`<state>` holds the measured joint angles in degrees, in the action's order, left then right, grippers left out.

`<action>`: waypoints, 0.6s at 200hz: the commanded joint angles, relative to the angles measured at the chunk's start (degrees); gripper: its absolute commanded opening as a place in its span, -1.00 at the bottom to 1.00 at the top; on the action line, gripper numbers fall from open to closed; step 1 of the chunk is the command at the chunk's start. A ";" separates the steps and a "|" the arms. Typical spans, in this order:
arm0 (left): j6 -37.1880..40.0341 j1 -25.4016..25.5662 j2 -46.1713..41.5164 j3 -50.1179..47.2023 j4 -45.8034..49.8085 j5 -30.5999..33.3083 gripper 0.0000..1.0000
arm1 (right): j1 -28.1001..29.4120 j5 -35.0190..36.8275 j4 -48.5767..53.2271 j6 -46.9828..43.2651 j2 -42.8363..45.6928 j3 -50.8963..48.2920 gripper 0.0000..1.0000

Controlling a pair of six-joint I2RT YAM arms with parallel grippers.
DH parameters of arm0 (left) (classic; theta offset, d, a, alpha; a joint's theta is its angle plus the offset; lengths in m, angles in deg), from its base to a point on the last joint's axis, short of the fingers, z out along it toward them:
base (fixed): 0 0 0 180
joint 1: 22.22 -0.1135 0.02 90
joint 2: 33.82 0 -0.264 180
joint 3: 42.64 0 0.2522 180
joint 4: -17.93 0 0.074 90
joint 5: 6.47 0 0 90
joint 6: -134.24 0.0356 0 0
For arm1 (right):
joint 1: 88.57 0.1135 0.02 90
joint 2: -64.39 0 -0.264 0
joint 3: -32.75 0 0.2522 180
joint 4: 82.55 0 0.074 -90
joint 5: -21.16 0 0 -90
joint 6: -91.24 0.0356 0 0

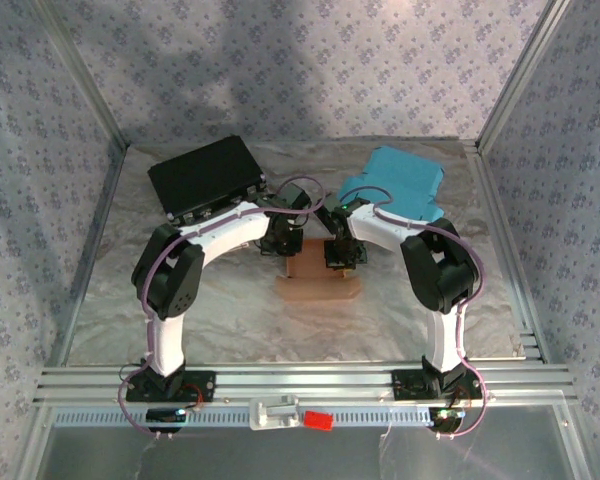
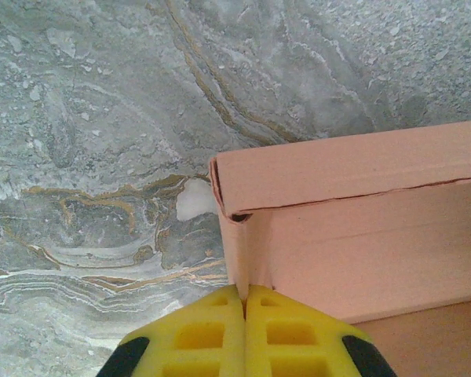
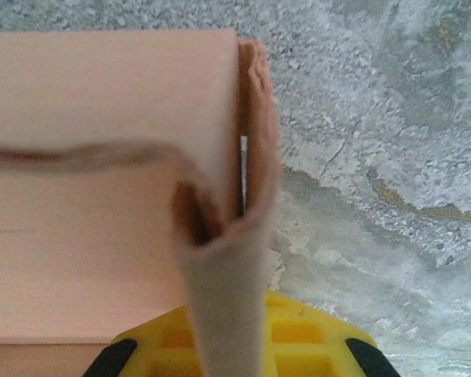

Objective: Fold the paper box

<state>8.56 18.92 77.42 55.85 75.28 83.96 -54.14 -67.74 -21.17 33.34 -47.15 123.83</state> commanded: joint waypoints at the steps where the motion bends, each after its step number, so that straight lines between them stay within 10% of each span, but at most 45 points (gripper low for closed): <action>1: -0.35 0.00 1.50 0.18 0.03 -3.28 -0.82 | 0.71 0.61 -1.83 1.11 1.07 1.08 -1.00; 120: 1.40 -0.63 4.25 1.59 0.40 -4.13 -0.66 | 0.84 0.78 -1.98 1.40 1.24 1.01 -1.00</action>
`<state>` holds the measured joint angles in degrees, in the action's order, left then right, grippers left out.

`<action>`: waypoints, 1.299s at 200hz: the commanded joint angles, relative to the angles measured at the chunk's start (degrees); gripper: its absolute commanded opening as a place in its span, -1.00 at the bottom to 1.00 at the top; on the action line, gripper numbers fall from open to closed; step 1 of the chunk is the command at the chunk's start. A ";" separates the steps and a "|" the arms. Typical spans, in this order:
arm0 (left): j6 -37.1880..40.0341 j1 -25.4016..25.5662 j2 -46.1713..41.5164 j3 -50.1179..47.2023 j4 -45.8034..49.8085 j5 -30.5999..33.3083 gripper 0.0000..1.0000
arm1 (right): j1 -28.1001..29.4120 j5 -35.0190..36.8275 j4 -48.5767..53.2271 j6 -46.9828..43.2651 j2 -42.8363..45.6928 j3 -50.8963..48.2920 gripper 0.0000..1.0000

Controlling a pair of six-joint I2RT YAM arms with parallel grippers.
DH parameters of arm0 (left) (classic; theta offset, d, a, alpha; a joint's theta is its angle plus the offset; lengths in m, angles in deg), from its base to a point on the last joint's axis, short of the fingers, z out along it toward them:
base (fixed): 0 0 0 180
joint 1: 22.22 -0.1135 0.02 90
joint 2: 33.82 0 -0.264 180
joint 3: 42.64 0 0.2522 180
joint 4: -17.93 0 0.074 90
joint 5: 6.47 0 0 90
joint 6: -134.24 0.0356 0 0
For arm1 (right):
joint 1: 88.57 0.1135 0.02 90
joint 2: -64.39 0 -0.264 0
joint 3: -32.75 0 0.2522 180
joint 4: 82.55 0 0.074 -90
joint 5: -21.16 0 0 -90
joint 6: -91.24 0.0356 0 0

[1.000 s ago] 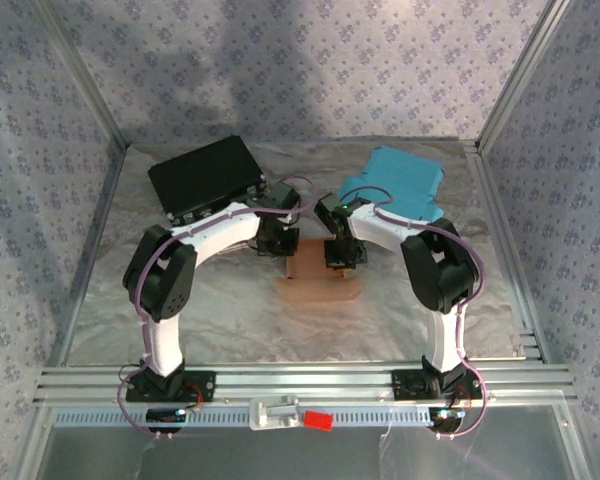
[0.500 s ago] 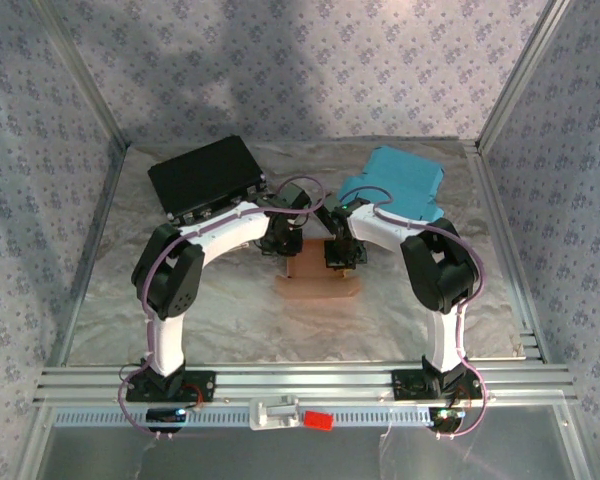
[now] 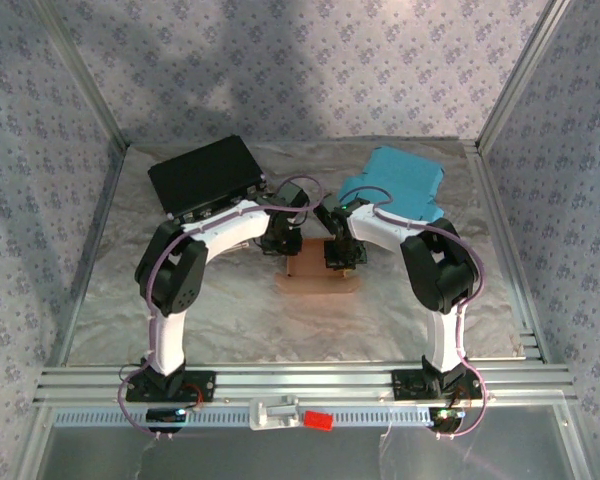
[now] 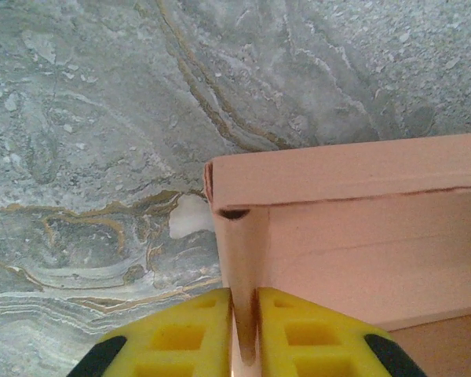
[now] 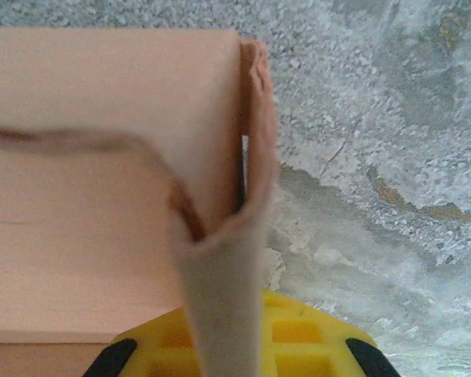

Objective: Fold the paper box

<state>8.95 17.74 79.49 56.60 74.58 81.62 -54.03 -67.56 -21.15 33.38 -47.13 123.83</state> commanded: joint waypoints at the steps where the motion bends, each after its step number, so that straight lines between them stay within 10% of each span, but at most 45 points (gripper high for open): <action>1: 1.01 0.60 2.17 0.84 1.12 -1.79 -0.66 | 0.76 0.59 -1.97 1.35 1.22 1.05 -1.00; 133: -0.78 2.06 1.73 1.55 2.04 2.98 -1.00 | 1.67 2.57 -2.54 2.18 3.23 -0.20 -1.00; 149: -0.67 1.97 2.12 1.94 1.93 2.48 -0.64 | 1.78 2.69 -2.69 2.23 3.58 -0.53 -1.00; 177: -0.41 1.73 3.35 3.20 1.68 1.76 -0.57 | 1.86 2.79 -2.59 2.23 3.77 -0.67 -1.00; 260: -1.71 2.09 2.67 2.84 1.80 7.17 -1.00 | 3.06 3.36 -2.71 2.69 4.29 -0.80 -1.00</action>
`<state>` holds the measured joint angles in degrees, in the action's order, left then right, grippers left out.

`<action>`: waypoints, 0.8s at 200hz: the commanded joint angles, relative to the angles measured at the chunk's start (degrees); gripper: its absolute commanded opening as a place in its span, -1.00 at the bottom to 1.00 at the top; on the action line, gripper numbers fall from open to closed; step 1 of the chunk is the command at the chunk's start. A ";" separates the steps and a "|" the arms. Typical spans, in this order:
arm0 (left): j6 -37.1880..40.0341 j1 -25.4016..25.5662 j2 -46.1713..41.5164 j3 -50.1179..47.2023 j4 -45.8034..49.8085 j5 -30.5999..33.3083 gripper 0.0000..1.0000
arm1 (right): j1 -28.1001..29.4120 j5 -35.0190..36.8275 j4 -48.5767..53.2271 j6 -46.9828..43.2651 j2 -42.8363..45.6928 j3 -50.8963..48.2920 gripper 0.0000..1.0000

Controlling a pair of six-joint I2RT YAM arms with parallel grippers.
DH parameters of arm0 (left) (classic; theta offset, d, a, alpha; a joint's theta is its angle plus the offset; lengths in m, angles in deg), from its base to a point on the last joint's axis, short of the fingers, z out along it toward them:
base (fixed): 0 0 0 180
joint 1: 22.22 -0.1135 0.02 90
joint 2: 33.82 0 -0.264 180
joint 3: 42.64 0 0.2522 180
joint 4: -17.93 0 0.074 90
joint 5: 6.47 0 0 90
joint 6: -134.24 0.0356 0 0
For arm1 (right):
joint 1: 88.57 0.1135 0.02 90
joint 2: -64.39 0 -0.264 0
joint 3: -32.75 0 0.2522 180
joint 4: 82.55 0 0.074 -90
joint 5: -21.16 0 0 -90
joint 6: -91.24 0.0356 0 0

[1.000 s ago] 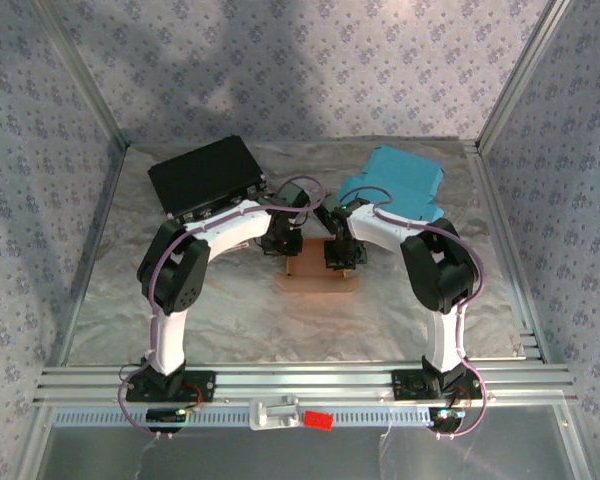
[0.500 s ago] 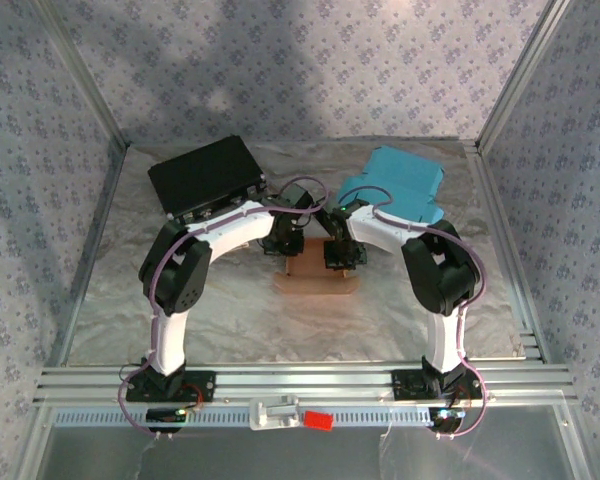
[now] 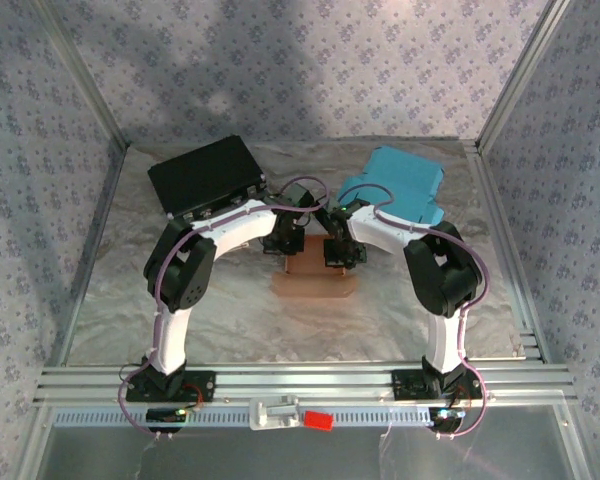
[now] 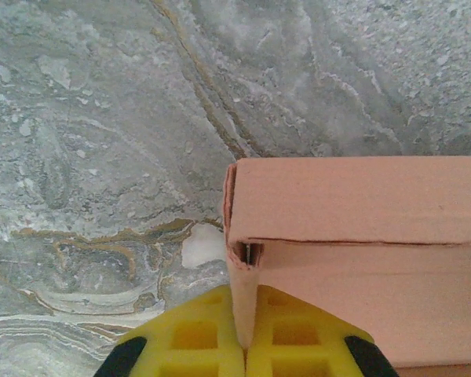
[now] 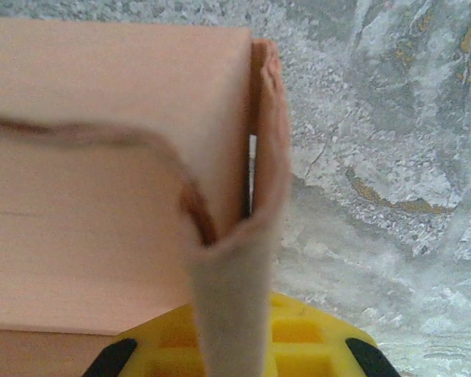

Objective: Fold the paper box

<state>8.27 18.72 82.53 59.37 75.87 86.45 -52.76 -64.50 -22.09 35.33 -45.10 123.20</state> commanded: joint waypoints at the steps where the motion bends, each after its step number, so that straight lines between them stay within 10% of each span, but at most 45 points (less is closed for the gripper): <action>1: -1.03 1.13 -0.40 0.03 0.53 2.39 -1.00 | 1.84 0.35 -1.74 0.82 2.26 -0.20 -1.00; 37: -2.27 1.58 -1.03 -0.79 0.47 4.59 -0.99 | 3.13 1.23 -1.77 1.49 2.63 -0.37 -1.00; 70: -1.70 1.22 -1.13 -0.36 -0.14 3.94 -0.50 | 3.21 1.25 -1.95 1.50 2.62 -0.49 -1.00; 160: -1.59 1.06 0.21 -0.30 1.55 6.49 -1.00 | 3.50 1.68 -1.87 1.46 2.79 -0.31 -1.00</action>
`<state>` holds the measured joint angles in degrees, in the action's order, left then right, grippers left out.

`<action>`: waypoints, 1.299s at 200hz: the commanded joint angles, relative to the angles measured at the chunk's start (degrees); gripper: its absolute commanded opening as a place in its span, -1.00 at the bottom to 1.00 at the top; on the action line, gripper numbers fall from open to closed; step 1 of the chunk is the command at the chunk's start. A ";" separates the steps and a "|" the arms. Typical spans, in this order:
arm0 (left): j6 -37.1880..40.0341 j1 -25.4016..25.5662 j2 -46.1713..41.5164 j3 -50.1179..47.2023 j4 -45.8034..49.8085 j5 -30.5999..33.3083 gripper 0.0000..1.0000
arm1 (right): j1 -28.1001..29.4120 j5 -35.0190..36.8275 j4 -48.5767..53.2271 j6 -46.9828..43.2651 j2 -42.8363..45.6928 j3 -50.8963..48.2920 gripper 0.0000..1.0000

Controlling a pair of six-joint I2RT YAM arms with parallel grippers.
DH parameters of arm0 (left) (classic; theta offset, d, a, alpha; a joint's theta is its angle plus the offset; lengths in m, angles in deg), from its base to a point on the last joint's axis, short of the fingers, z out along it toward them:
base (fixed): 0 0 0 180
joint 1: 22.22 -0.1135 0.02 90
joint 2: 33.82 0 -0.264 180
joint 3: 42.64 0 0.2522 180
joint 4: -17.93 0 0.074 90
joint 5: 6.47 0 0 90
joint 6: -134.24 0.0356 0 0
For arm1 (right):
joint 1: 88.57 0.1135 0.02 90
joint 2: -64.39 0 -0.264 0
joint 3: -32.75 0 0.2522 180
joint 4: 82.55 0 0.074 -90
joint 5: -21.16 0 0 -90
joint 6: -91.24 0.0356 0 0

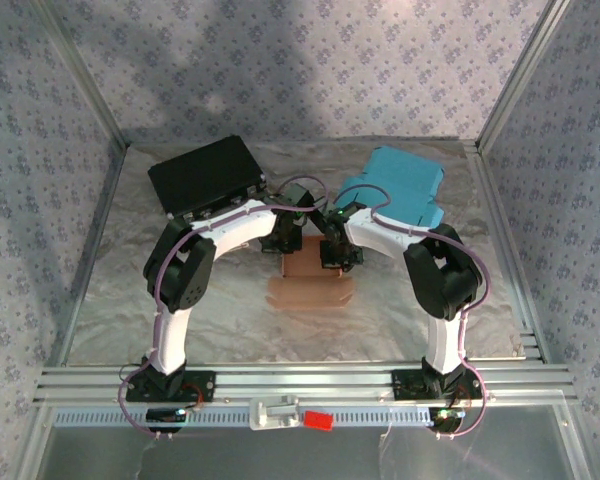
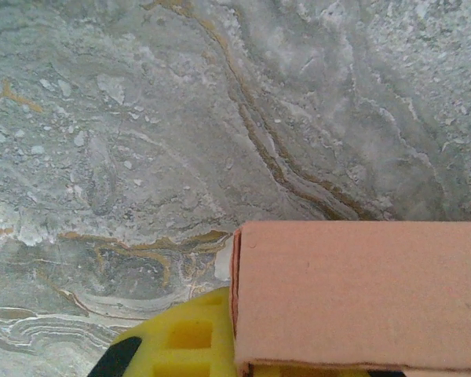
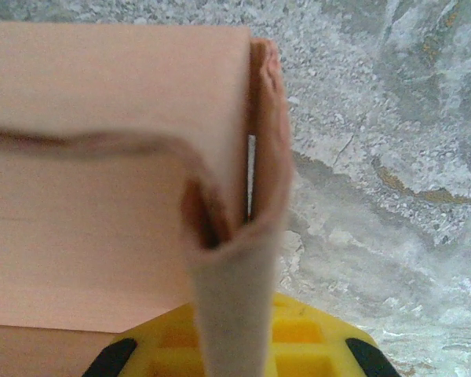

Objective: Fold the paper box

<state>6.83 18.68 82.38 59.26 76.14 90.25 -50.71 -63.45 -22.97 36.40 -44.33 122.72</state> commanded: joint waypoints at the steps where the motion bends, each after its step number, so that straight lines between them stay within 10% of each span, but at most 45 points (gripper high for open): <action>1: -0.18 1.11 0.35 -0.22 1.32 2.78 -1.00 | 1.48 0.65 -1.00 0.37 2.03 0.17 -1.00; 187: -2.85 3.22 5.59 4.39 7.10 8.91 -1.00 | 3.91 -0.64 -1.86 10.08 4.31 -2.42 -1.00; 260: -0.96 1.88 0.73 6.04 7.18 3.49 -0.13 | 3.22 -0.70 -1.52 10.11 3.85 -2.92 -1.00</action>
<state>5.23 20.06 86.16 63.96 83.15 96.72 -47.34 -63.67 -24.21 45.91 -41.76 119.83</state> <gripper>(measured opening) 0.411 0.081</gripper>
